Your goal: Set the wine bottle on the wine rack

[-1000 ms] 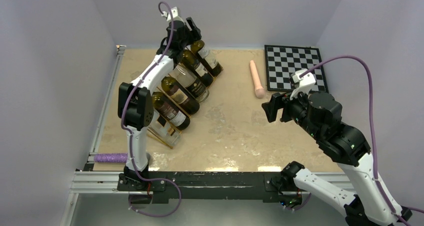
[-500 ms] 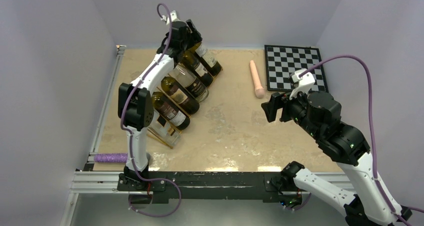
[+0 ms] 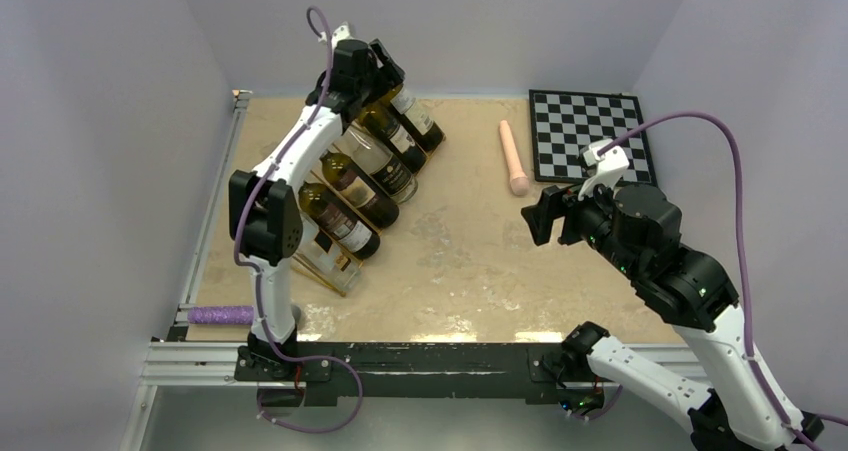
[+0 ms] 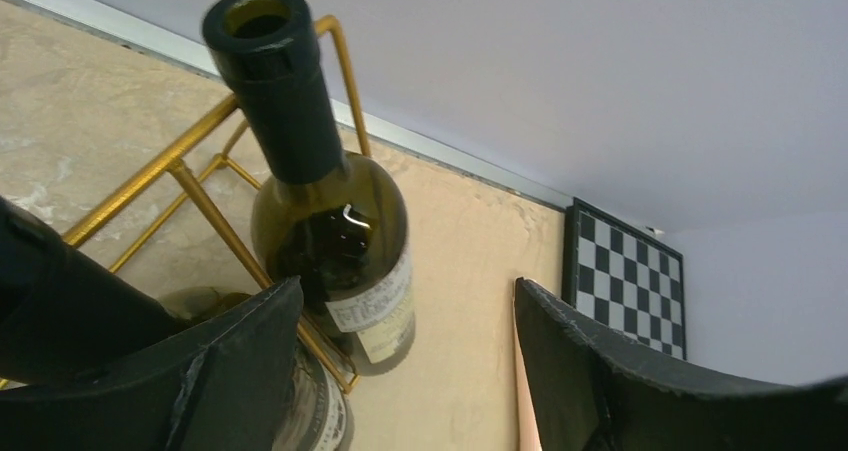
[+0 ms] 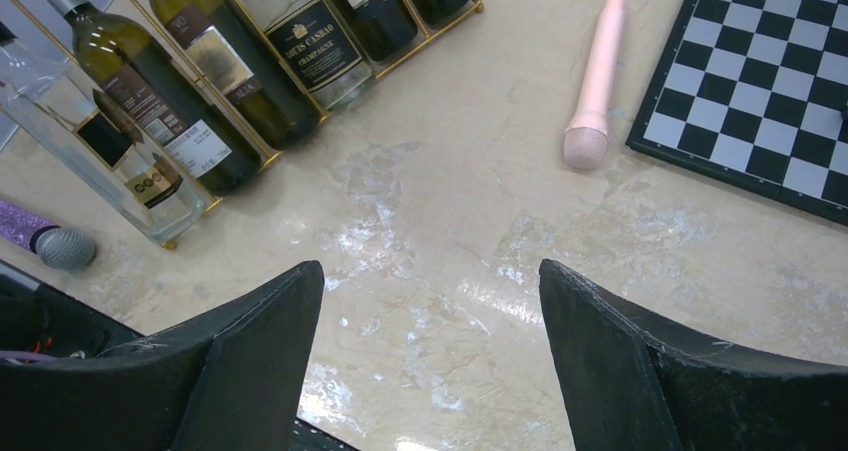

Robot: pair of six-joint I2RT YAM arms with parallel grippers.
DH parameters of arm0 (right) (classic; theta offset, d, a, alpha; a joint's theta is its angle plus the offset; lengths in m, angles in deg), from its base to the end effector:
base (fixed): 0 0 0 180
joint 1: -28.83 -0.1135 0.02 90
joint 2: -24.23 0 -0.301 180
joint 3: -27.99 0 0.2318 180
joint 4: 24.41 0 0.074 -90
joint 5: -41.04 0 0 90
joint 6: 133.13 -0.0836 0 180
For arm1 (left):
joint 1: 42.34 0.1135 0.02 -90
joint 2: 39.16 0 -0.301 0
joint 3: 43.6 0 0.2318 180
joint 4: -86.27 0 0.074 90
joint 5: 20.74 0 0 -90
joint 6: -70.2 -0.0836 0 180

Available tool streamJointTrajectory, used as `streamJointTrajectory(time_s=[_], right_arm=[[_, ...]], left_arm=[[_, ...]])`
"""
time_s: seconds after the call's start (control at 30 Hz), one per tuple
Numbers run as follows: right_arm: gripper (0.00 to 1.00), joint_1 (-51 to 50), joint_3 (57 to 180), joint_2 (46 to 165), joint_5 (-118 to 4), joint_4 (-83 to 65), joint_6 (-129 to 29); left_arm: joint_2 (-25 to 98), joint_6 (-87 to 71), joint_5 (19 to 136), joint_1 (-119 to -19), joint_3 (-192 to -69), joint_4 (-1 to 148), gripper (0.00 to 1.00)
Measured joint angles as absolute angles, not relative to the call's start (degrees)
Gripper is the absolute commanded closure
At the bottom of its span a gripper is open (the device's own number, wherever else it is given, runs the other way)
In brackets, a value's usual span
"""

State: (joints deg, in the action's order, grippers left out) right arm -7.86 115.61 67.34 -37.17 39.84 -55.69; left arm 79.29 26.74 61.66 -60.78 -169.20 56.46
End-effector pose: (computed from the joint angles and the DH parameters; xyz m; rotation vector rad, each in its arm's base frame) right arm 0.1002 0.0534 0.4291 -0.2651 1.9080 0.3829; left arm 0.5140 -0.1597 0.3466 -0.5747 1.9298 -0.6071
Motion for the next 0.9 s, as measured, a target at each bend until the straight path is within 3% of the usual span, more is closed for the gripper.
streamJointTrajectory(time_s=[0.27,0.53,0.73,0.9], right_arm=[[0.17,-7.86,114.74,66.53,-38.04,39.45,-56.08],[0.17,-7.86,114.6,66.47,-38.06,39.43,-56.21],[0.17,-7.86,114.28,66.47,-38.06,39.39,-56.21],[0.17,-7.88,114.21,66.49,-38.06,39.36,-56.19]], left_arm=[[77.08,26.44,68.48,-60.73,-168.59,56.53,0.2],[71.77,20.49,64.33,-60.73,-166.43,55.13,0.2],[65.57,10.79,55.89,-60.67,-166.21,55.39,0.43],[64.54,6.22,52.98,-59.03,-166.27,55.26,0.53]])
